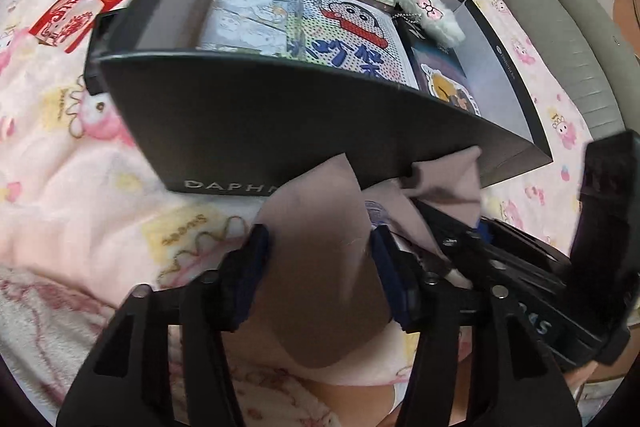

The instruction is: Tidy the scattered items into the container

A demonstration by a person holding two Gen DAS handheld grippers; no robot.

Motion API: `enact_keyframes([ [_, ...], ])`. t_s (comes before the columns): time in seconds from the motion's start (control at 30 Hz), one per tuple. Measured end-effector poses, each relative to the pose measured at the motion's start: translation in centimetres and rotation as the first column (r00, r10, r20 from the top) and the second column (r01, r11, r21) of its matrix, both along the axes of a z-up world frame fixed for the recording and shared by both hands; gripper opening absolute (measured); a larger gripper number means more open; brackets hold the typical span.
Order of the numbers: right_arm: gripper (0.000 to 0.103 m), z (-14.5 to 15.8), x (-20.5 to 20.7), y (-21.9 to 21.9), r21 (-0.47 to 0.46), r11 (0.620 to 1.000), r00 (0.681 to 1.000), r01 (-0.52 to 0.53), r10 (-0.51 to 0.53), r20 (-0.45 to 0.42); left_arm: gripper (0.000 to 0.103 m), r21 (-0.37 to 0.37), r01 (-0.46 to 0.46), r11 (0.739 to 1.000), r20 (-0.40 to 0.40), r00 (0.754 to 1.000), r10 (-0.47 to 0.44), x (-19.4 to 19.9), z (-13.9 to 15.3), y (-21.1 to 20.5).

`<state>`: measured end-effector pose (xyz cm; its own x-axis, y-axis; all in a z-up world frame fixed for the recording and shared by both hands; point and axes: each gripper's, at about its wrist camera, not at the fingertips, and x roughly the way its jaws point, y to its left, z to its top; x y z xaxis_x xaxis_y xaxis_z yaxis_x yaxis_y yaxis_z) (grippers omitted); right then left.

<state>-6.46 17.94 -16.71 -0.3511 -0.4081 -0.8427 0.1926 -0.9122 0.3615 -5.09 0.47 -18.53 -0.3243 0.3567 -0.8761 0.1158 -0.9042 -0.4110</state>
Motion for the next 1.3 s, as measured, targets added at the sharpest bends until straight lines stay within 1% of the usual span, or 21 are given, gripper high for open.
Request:
enact_keyframes([
  [0.07, 0.013, 0.4, 0.7, 1.0, 0.01, 0.999, 0.999, 0.038, -0.038, -0.017, 0.036, -0.029, 0.014, 0.999, -0.015, 1.0, -0.014, 0.2, 0.3, 0.5],
  [0.1, 0.012, 0.4, 1.1, 1.7, 0.036, 0.997, 0.998, 0.067, -0.067, -0.015, 0.035, -0.043, 0.012, 0.999, -0.018, 1.0, -0.013, 0.3, 0.6, 0.6],
  [0.2, 0.011, 0.2, 2.0, 3.2, 0.162, 0.978, 0.991, 0.134, -0.134, -0.013, 0.033, -0.084, -0.012, 0.996, -0.033, 0.999, 0.009, 1.0, 1.7, 0.0],
  [0.23, 0.011, 0.3, 2.3, 3.7, 0.173, 0.974, 0.989, 0.148, -0.148, -0.015, 0.033, -0.077, -0.019, 0.997, -0.039, 0.999, 0.016, 1.2, 2.0, -0.4],
  [0.27, 0.011, 0.6, 2.4, 4.3, 0.156, 0.975, 0.987, 0.158, -0.158, -0.012, 0.036, -0.045, -0.023, 0.999, -0.041, 0.999, 0.021, 1.4, 2.1, -0.9],
  [0.33, 0.013, 1.2, 2.5, 4.7, 0.061, 0.986, 0.987, 0.157, -0.158, 0.006, 0.05, 0.04, -0.03, 0.999, -0.026, 0.999, 0.031, 1.4, 1.7, -1.7],
  [0.37, 0.016, 1.4, 2.4, 4.6, 0.018, 0.989, 0.989, 0.149, -0.149, 0.019, 0.054, 0.066, -0.037, 0.997, -0.015, 0.999, 0.038, 1.2, 1.4, -1.7],
  [0.4, 0.032, 1.4, 2.2, 4.4, -0.002, 0.989, 0.989, 0.145, -0.144, 0.025, 0.054, 0.076, -0.041, 0.996, -0.002, 0.999, 0.041, 1.0, 0.9, -1.6],
  [0.43, 0.052, 1.2, 2.1, 4.1, -0.013, 0.99, 0.99, 0.141, -0.141, 0.027, 0.054, 0.08, -0.038, 0.996, 0.01, 0.999, 0.037, 0.8, 0.5, -1.3],
  [0.47, 0.057, 1.0, 2.0, 3.8, -0.021, 0.99, 0.99, 0.137, -0.136, 0.025, 0.054, 0.084, -0.033, 0.996, 0.021, 0.999, 0.031, 0.5, 0.0, -1.0],
  [0.53, 0.058, 0.1, 1.4, 2.4, -0.027, 0.993, 0.993, 0.114, -0.113, 0.037, 0.055, 0.079, -0.025, 0.997, 0.038, 0.999, 0.022, 0.1, -0.8, -0.1],
  [0.6, 0.058, -1.1, 0.6, 1.6, -0.005, 0.995, 0.993, 0.104, -0.103, 0.061, 0.055, 0.068, -0.021, 0.997, 0.034, 0.999, 0.018, -0.3, -1.1, 0.3],
  [0.7, 0.058, -1.9, 0.3, 1.8, -0.005, 0.993, 0.99, 0.118, -0.117, 0.074, 0.051, 0.09, -0.026, 0.996, 0.025, 0.999, 0.024, -0.5, -1.2, 0.4],
  [0.73, 0.057, -1.8, 0.1, 2.0, -0.014, 0.992, 0.99, 0.124, -0.123, 0.072, 0.049, 0.101, -0.021, 0.995, 0.022, 1.0, 0.019, -0.4, -1.2, 0.4],
  [0.77, 0.054, -1.6, 0.2, 2.1, -0.026, 0.991, 0.99, 0.13, -0.128, 0.067, 0.043, 0.111, -0.015, 0.994, 0.016, 1.0, 0.013, -0.4, -1.2, 0.5],
  [0.8, 0.048, -1.6, 0.3, 2.2, -0.033, 0.99, 0.989, 0.134, -0.131, 0.067, 0.036, 0.121, -0.006, 0.993, 0.008, 1.0, 0.005, -0.3, -1.1, 0.6],
  [0.93, 0.024, -1.6, 0.6, 2.1, -0.049, 0.991, 0.99, 0.121, -0.117, 0.074, 0.024, 0.124, 0.031, 0.992, -0.031, 0.999, -0.027, 0.1, -0.4, 1.5],
  [1.0, 0.016, -0.8, 1.1, 2.1, -0.076, 0.991, 0.993, 0.107, -0.103, 0.055, 0.017, 0.148, 0.041, 0.988, -0.051, 0.998, -0.034, 0.2, 0.3, 1.8],
  [1.03, 0.014, -0.3, 1.3, 2.2, -0.089, 0.991, 0.994, 0.102, -0.099, 0.044, 0.016, 0.16, 0.047, 0.986, -0.066, 0.997, -0.037, 0.4, 0.8, 1.9],
  [1.13, 0.011, 1.8, 2.0, 2.4, -0.113, 0.99, 0.996, 0.084, -0.086, -0.011, 0.016, 0.153, 0.058, 0.987, -0.11, 0.993, -0.041, 0.9, 2.6, 2.5],
  [1.3, 0.009, 5.4, 2.7, 2.6, -0.135, 0.989, 0.992, 0.059, -0.072, -0.099, 0.015, 0.148, 0.079, 0.986, -0.179, 0.982, -0.052, 0.9, 6.2, 3.3],
])
